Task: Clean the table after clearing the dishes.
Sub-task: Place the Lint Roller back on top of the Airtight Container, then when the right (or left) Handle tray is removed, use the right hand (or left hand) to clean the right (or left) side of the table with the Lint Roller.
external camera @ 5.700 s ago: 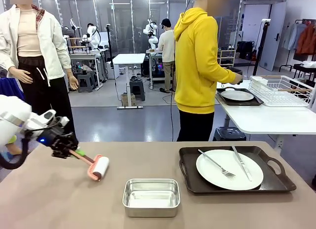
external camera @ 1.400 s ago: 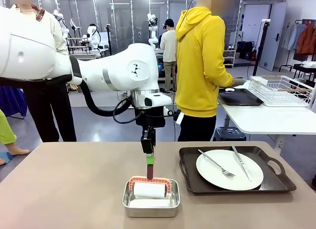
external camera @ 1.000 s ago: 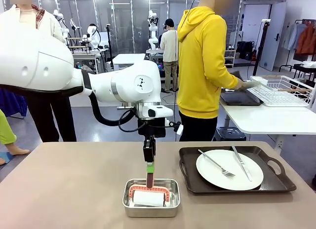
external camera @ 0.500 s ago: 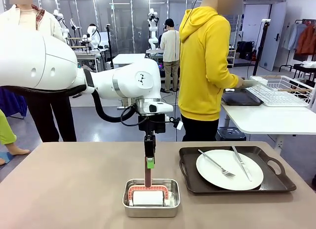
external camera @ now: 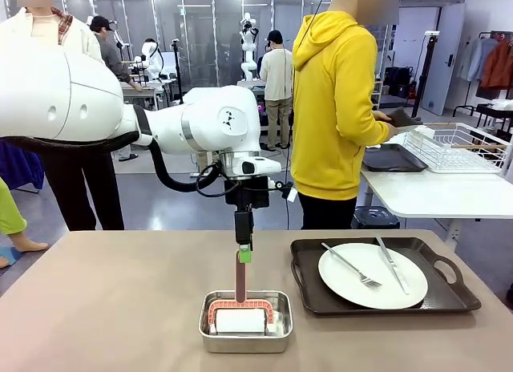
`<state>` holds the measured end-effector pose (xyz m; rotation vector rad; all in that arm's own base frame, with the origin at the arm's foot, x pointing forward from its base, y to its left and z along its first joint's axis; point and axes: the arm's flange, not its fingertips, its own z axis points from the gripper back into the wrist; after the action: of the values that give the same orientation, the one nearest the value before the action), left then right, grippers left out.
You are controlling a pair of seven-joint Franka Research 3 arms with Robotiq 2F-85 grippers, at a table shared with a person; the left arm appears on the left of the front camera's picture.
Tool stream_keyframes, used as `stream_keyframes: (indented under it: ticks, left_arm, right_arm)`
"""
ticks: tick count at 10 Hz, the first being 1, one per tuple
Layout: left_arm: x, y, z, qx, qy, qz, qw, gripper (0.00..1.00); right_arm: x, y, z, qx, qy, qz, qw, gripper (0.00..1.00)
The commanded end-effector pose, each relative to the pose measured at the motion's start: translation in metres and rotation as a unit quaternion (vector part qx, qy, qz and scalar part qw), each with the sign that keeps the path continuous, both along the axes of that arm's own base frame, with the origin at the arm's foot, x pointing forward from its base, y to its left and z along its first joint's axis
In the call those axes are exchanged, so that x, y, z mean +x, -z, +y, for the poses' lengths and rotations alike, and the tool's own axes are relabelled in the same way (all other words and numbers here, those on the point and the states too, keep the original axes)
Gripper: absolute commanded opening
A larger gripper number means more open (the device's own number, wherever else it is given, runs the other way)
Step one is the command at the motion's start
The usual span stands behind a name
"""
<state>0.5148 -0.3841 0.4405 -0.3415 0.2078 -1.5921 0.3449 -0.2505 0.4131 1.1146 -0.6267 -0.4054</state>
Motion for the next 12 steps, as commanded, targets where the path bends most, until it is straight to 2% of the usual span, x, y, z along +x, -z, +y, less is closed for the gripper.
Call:
stream_keyframes:
  ticks: [1,10,11,12]
  left_arm:
    - [-0.002,0.002,0.0,0.002,0.001,0.002,1.0,1.0]
    - [-0.001,0.003,-0.002,0.0,0.002,0.003,1.0,1.0]
    - [0.014,-0.023,0.028,-0.011,-0.07,0.029,0.997,1.0]
    - [0.025,-0.041,0.067,-0.062,-0.161,0.088,0.981,1.0]
  right_arm:
    - [-0.002,-0.002,0.0,-0.004,-0.007,-0.006,1.0,1.0]
    - [-0.002,-0.002,0.0,-0.004,-0.007,-0.006,1.0,1.0]
    - [-0.002,-0.002,0.0,-0.004,-0.007,-0.006,1.0,1.0]
    - [-0.002,-0.002,0.0,-0.004,-0.007,-0.006,1.0,1.0]
